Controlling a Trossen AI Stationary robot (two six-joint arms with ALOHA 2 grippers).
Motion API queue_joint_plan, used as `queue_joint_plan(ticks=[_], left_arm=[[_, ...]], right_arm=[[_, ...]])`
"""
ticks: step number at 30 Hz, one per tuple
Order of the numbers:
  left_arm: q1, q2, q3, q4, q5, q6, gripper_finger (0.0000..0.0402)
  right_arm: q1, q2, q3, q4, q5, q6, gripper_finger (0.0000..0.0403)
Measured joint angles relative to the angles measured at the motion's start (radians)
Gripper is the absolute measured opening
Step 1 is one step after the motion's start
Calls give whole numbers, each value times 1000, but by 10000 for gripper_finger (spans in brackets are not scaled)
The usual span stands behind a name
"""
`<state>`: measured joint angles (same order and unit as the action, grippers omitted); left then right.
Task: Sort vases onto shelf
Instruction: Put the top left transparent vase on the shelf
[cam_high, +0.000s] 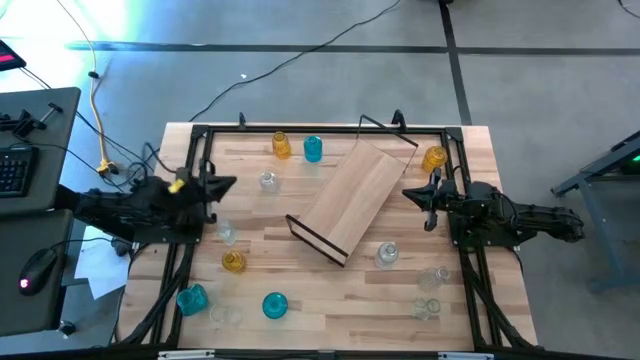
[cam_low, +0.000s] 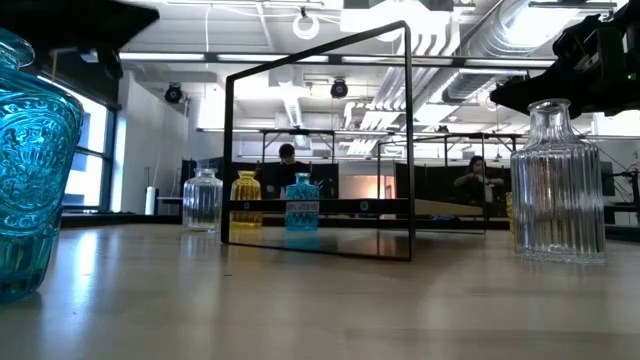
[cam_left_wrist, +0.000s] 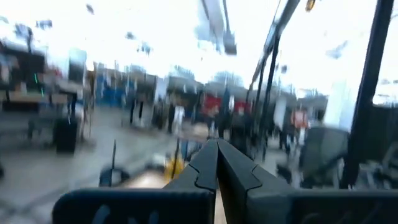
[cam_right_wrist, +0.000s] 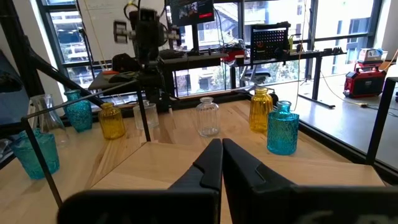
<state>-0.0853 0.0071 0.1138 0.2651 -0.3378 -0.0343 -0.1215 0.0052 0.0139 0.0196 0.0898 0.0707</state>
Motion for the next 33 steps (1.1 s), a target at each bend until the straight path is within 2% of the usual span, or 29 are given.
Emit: queue_joint_plan(ticks=[4,8,15,19,27,30,33], left_arm=[[0,36,77,0,-94,95,1],[0,140,187,-8,-174,186,1],[0,444,439,-160,-382,286,1],[4,607,563,-140,-481,397,1],[85,871,771,-132,-484,764,1],[134,962,828,-127,-484,769,1],[191,1043,878,-125,-485,677,1]], right_arm=[[0,0,0,-1,0,0,0],[0,0,0,-1,0,0,0],[0,0,0,-1,0,0,0],[0,0,0,-2,0,0,0],[0,0,0,-2,0,0,0],[0,0,0,-2,0,0,0],[0,0,0,-2,0,0,0]])
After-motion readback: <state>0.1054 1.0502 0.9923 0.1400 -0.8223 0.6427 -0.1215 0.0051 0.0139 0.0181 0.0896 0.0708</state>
